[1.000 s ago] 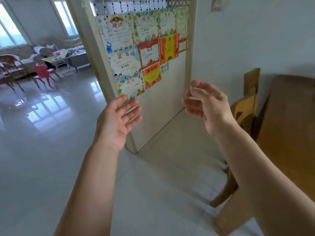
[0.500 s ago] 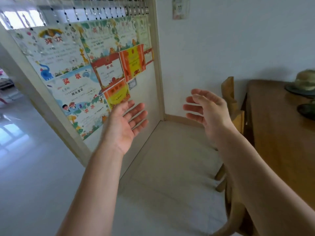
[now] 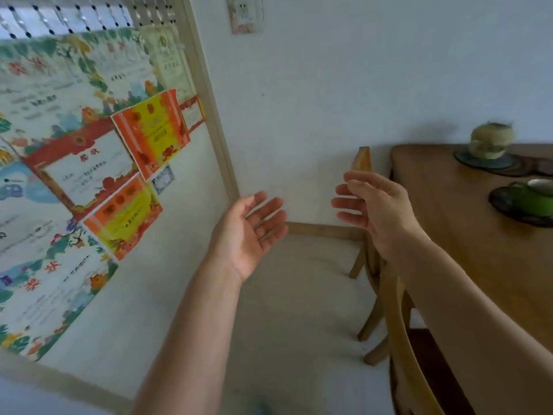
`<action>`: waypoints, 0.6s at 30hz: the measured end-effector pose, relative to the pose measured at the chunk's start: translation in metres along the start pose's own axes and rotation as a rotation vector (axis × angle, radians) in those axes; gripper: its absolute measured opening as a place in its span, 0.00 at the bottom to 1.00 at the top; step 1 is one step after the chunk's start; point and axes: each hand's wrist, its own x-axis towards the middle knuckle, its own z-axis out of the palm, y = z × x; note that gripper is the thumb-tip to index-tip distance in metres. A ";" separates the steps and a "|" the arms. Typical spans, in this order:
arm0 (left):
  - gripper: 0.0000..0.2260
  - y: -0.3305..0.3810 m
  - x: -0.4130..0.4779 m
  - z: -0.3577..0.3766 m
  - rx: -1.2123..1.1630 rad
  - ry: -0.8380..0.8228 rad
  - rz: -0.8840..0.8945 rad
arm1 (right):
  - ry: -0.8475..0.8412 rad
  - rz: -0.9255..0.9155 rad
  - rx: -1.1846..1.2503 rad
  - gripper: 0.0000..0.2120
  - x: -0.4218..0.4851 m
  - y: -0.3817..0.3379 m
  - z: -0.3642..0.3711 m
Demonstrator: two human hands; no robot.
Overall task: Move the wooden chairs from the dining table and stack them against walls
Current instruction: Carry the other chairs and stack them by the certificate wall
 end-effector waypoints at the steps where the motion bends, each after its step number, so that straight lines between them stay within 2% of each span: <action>1: 0.09 -0.002 0.018 0.005 0.007 -0.025 -0.032 | 0.024 -0.004 -0.015 0.07 0.013 0.002 -0.004; 7: 0.07 0.005 0.137 0.029 0.068 -0.165 -0.186 | 0.185 -0.048 -0.039 0.07 0.111 0.013 -0.003; 13: 0.08 0.033 0.249 0.055 0.179 -0.243 -0.237 | 0.297 -0.010 -0.065 0.06 0.197 0.023 0.022; 18: 0.09 0.017 0.327 0.095 0.452 -0.314 -0.300 | 0.409 0.017 -0.166 0.06 0.260 0.030 0.016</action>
